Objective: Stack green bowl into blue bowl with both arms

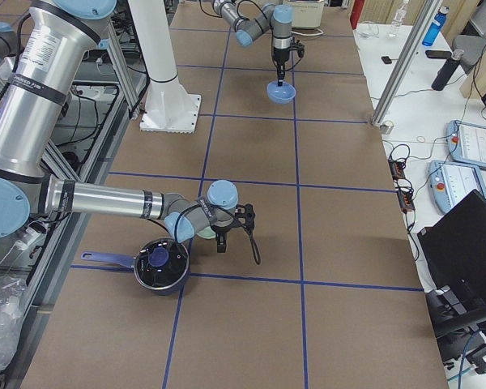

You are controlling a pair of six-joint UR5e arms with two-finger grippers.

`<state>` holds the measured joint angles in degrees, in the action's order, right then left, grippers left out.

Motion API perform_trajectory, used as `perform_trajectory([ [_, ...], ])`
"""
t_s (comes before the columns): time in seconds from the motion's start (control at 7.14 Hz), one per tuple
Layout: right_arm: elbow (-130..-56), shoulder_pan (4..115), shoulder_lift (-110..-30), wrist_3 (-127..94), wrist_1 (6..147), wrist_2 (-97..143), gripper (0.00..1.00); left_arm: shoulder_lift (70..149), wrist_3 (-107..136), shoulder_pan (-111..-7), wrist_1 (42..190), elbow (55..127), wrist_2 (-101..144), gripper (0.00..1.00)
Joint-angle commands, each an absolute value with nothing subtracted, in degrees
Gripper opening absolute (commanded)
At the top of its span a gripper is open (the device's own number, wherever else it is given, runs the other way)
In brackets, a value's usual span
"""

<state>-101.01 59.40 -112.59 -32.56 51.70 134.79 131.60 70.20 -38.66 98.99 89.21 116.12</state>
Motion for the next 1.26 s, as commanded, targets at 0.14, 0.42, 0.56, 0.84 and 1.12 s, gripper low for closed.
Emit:
perform_trajectory([
  [0.14,-101.0,57.2,-112.8,-36.1,48.6,134.8,0.99,131.6,72.8,-34.1,103.2,86.0,110.8,0.0],
  [0.42,-101.0,57.1,-112.8,-36.2,48.5,134.8,0.99,131.5,72.9,-32.9,105.4,85.2,108.6,0.0],
  [0.56,-101.0,57.1,-112.8,-36.2,48.5,134.8,0.99,131.6,73.6,-32.3,105.4,85.2,108.5,0.0],
  [0.84,-101.0,57.0,-112.8,-36.2,48.4,134.8,0.99,131.7,73.7,-31.8,106.0,85.3,108.4,0.0],
  [1.12,-101.0,57.0,-112.8,-36.4,48.4,134.8,0.99,131.6,73.8,-31.8,107.1,85.4,108.4,0.11],
])
